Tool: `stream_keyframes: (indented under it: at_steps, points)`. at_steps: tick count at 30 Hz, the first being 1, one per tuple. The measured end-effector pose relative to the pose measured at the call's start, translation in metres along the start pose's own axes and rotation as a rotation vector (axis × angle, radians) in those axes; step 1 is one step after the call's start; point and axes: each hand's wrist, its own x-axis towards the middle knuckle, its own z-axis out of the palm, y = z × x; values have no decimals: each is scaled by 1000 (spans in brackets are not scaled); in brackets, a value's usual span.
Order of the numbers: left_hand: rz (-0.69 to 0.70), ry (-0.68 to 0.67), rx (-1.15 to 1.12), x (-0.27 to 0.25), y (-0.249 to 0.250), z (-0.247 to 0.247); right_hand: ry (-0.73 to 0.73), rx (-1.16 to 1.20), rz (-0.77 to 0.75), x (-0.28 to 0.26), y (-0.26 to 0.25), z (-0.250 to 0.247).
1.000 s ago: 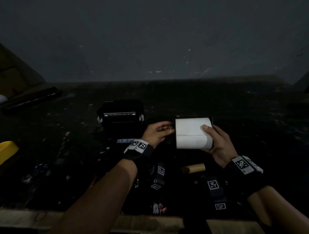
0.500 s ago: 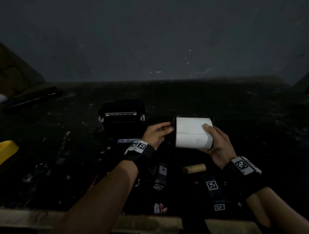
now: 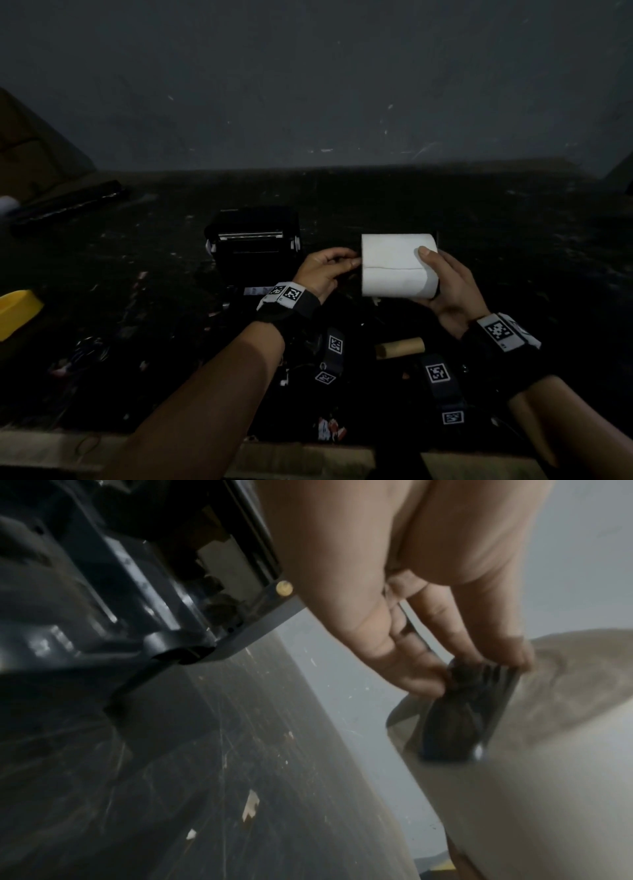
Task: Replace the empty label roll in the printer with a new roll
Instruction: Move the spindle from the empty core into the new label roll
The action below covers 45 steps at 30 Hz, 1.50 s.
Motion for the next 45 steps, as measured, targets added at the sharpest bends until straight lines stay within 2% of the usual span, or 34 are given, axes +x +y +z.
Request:
stream_keyframes:
  at_steps: [6, 11, 17, 23, 26, 29, 38, 42, 45]
  points:
    - [-111, -48, 96, -2, 26, -2, -22, -19, -62, 1, 0, 4]
    - [-117, -22, 281, -15, 30, -17, -51, -62, -74, 6, 15, 18]
    - [-126, 49, 274, -41, 30, -70, -171, -159, -58, 4, 49, 57]
    - [-108, 134, 252, -68, 33, -129, -267, -248, -104, -4, 83, 105]
    - [-140, 138, 275, -75, 38, -153, -280, -186, -51, -4, 96, 126]
    - [-140, 162, 245, -80, 39, -175, -253, -77, -5, 3, 108, 144]
    - [-86, 137, 153, -76, 45, -218, -129, -156, -84, 9, 135, 180]
    - [-110, 113, 125, -70, 38, -228, -50, -186, -152, 12, 145, 187]
    - [-113, 90, 116, -67, 35, -232, 50, -294, -244, 13, 151, 187]
